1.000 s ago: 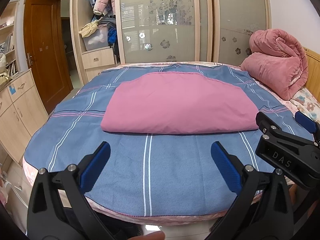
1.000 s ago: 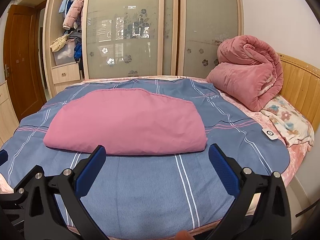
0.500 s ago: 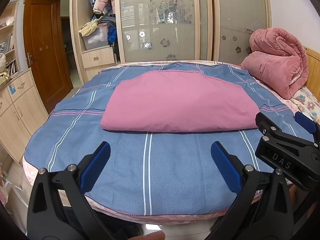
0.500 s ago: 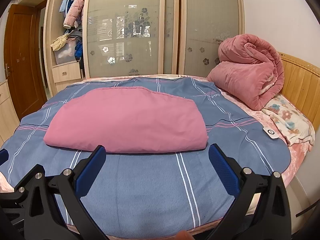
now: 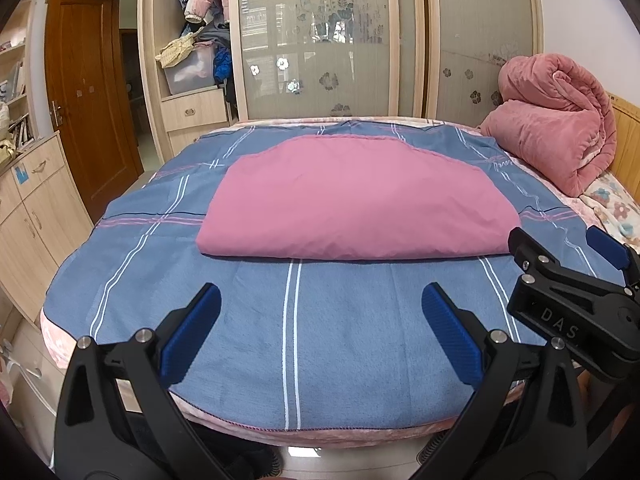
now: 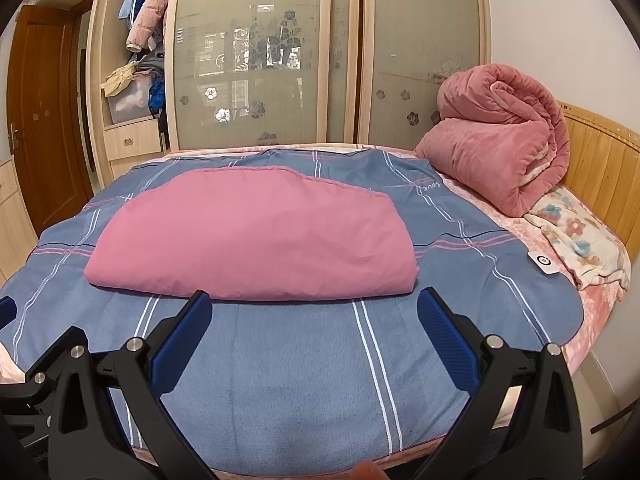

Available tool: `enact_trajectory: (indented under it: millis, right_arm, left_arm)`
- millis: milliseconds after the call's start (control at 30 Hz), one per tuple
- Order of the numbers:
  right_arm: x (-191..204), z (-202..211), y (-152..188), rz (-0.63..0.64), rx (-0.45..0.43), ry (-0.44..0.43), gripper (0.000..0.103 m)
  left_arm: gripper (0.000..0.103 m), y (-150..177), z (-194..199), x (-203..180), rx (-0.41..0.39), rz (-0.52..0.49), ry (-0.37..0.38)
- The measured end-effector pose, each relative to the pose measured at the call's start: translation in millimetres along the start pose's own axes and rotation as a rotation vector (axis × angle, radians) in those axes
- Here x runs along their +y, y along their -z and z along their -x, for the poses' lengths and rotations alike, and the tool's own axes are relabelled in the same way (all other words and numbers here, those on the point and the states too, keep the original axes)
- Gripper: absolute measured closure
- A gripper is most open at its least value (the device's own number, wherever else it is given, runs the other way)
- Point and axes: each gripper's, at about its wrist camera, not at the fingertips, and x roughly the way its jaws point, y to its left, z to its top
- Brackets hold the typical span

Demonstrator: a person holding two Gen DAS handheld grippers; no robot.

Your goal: Fold large clothes

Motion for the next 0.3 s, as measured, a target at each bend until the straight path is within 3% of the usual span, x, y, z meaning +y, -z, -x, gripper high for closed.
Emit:
enact_trajectory:
  millis: [300]
  right_arm:
    - [-3, -16, 4, -0.001, 0.033, -0.004, 0.001]
  left_arm:
    - [0.002, 1, -14, 0, 0.030, 0.002, -0.002]
